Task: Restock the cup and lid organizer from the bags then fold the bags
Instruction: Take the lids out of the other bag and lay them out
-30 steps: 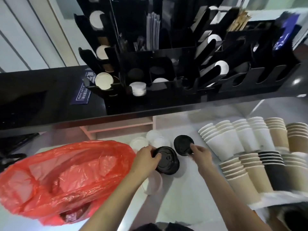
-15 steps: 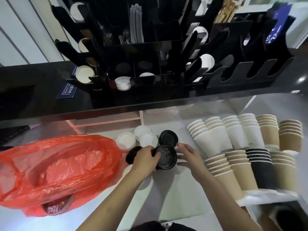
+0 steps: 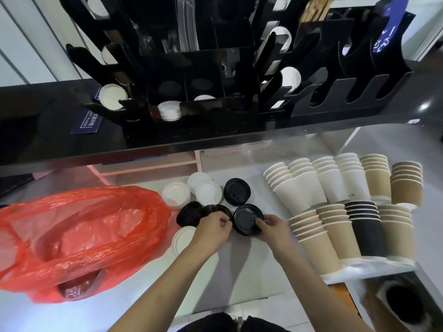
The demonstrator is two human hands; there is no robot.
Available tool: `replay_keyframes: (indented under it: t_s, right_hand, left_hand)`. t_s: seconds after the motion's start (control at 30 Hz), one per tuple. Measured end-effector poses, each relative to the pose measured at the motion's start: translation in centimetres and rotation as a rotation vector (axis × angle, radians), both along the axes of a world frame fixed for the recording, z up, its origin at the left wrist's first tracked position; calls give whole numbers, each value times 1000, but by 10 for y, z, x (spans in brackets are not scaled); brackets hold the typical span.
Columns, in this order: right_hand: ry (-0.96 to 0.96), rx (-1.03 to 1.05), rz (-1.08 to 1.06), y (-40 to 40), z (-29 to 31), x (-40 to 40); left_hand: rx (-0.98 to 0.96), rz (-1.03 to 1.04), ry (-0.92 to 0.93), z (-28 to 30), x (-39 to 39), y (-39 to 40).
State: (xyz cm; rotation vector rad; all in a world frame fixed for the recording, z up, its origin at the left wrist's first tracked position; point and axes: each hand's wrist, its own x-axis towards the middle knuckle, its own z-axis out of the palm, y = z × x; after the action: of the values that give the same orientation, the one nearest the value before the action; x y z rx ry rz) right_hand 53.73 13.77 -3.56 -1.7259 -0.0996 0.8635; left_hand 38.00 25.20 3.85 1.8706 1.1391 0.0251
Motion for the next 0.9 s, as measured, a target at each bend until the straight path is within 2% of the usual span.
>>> replay_keyframes:
  t_s: [0.17, 0.27, 0.43, 0.53, 0.7, 0.9]
  right_hand:
    - [-158, -128, 101, 0, -5, -9]
    - [-346, -248, 194, 1, -3, -14]
    - [-633, -383, 164, 10, 10, -36]
    - [-717, -274, 148, 28, 37, -60]
    - [-618, -39, 196, 76, 68, -120]
    - [-603, 110, 428, 137, 87, -202]
  left_hand:
    - [-7, 17, -15, 8, -16, 2]
    - [29, 20, -27, 14, -30, 7]
    - [130, 35, -106, 32, -64, 26]
    - [178, 59, -149, 45, -93, 44]
    - [291, 117, -169, 57, -151, 80]
    - [427, 209, -46, 41, -244, 121]
